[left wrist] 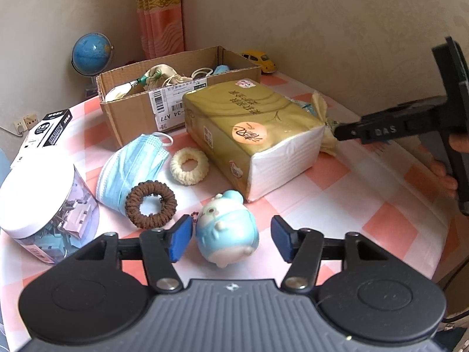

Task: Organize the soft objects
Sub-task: 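Grasp the beige knotted cloth with the right tool while the left tool holds the figurine, then lift the beige cloth with the right tool while the left tool drops the figurine into the box, then carry the beige cloth into the box with the right tool and open it, then move the right tool down to the blue floral drawstring pouch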

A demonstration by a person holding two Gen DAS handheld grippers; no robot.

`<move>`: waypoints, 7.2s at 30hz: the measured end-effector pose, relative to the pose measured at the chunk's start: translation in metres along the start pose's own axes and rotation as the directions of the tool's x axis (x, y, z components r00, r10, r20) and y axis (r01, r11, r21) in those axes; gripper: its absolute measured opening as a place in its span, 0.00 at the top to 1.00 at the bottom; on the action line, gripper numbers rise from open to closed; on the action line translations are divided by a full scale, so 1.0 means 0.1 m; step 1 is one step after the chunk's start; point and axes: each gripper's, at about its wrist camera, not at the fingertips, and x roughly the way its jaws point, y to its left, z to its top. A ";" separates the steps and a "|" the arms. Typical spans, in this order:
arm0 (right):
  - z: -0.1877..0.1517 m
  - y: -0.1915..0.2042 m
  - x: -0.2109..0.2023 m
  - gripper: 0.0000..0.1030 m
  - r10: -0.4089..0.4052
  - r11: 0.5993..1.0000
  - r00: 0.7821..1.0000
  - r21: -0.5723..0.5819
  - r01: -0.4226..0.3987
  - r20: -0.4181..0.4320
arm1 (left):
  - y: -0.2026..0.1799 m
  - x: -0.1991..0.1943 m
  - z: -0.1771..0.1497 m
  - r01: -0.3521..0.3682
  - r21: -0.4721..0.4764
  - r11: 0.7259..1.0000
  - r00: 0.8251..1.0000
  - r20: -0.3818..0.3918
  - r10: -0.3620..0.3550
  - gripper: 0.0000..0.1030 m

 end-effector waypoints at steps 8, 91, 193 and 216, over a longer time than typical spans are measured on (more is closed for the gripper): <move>-0.05 0.08 -0.15 0.31 0.096 0.995 0.994 -0.031 -0.094 0.052 | 0.02 -0.01 0.00 -0.001 -0.013 1.000 1.000 0.009 0.001 0.35; -0.02 0.33 -0.99 0.69 0.003 0.989 0.989 -0.148 0.019 0.145 | 0.66 0.04 1.49 -0.090 0.154 0.984 0.989 0.128 0.071 0.57; 0.40 0.24 -0.17 0.00 0.042 0.999 0.997 -0.001 -0.042 0.063 | 0.26 -0.31 -0.09 -0.173 -0.115 0.978 0.983 0.044 0.179 0.04; 0.74 0.17 0.71 0.43 0.054 0.998 0.997 -0.019 -0.055 -0.058 | 0.18 -0.10 -0.02 -0.148 -0.102 0.984 0.989 -0.006 0.148 0.04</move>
